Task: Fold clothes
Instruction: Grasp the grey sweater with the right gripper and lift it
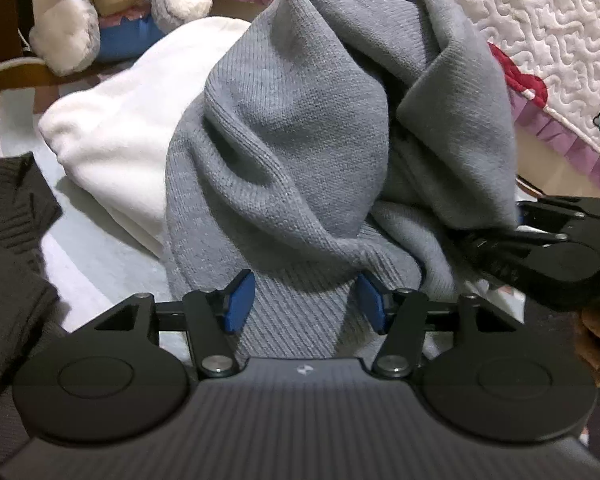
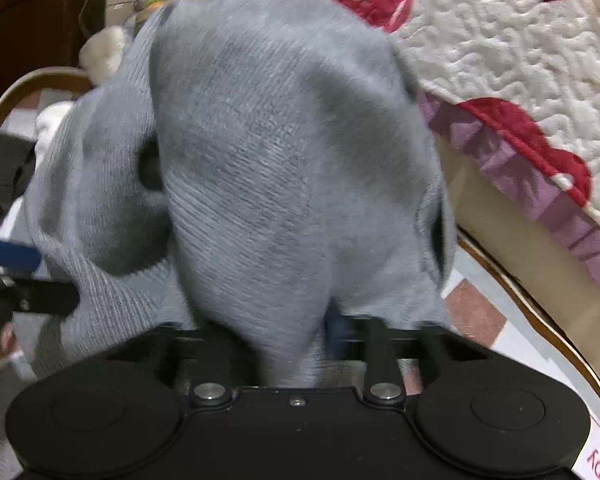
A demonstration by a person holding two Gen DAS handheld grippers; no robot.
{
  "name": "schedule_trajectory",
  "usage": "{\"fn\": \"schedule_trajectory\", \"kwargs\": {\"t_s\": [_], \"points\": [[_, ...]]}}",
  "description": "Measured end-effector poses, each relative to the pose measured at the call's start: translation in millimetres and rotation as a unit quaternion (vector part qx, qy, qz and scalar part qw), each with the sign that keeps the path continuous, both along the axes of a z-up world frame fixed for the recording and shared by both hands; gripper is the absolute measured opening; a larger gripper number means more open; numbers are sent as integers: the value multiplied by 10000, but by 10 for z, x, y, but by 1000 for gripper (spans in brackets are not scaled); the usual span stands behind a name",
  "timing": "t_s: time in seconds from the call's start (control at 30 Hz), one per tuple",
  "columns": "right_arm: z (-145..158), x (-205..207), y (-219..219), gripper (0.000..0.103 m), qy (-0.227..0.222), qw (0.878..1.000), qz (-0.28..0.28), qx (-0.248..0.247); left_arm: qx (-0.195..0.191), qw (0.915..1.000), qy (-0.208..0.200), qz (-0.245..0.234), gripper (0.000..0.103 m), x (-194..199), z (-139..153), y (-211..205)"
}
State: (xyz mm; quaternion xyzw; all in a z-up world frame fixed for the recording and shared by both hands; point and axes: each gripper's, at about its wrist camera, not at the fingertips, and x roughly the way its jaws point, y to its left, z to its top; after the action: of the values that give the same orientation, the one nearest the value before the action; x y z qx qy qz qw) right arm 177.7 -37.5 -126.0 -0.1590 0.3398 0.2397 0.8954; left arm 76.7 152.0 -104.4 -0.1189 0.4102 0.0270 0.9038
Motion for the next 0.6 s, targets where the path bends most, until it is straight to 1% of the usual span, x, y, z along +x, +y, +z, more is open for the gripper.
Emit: {"fn": "schedule_trajectory", "kwargs": {"t_s": [0.07,0.13,0.17,0.2,0.27,0.3,0.43,0.6], "points": [[149,-84,-83,20,-93,9996,-175,193,-115,9999,18,-3,56,-1,5,20],[304,-215,-170,18,-292,9986,-336,268,-217,9998,32,-10,56,-6,10,32],[393,-291,-217,14,-452,9977,-419,264,-262,9996,38,-15,56,-9,13,36],[470,-347,-252,10,-626,9966,-496,200,-278,9996,36,-33,56,-16,20,28],[607,-440,-311,9,-956,9935,-613,-5,-267,9996,15,-106,61,-26,20,-13],[664,-471,-339,9,-1097,9917,-660,-120,-253,9996,6,-142,62,-32,18,-40],[772,-453,-481,9,-1209,9886,-885,-162,-184,9994,2,-292,65,-36,16,-114],[886,-538,-613,9,-1279,9853,-1126,-89,-262,9992,-28,-315,67,-38,37,-117]]}}
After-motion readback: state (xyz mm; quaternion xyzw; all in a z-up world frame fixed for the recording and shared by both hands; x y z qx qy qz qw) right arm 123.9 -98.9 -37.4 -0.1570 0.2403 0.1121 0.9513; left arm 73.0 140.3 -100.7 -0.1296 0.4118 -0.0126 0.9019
